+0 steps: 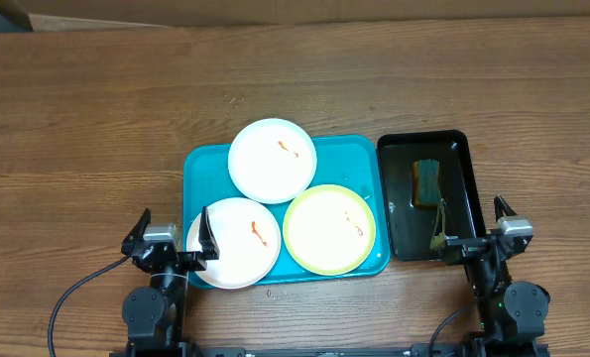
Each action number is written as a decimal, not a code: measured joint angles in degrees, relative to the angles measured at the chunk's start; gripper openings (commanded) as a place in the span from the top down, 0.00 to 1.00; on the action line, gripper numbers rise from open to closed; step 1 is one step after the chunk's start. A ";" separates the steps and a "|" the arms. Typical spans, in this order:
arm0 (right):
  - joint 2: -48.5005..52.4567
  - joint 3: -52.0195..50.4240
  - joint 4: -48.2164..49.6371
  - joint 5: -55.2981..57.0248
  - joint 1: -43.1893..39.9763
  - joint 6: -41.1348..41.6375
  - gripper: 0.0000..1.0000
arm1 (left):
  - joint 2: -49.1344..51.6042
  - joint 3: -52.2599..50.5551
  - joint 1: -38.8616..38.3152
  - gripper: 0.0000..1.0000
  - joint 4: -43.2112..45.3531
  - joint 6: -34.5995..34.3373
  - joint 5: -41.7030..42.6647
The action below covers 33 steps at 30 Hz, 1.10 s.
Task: Clean dirty plates on tray and stack at the side
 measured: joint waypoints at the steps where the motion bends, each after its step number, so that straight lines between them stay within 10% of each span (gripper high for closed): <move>1: 0.00 0.00 0.00 0.02 0.04 0.00 0.00 | 0.00 0.00 0.00 0.00 0.00 0.02 0.00; 33: 0.00 0.00 -0.02 -0.02 0.85 -0.02 0.00 | 0.07 0.00 0.00 0.00 0.00 0.02 0.00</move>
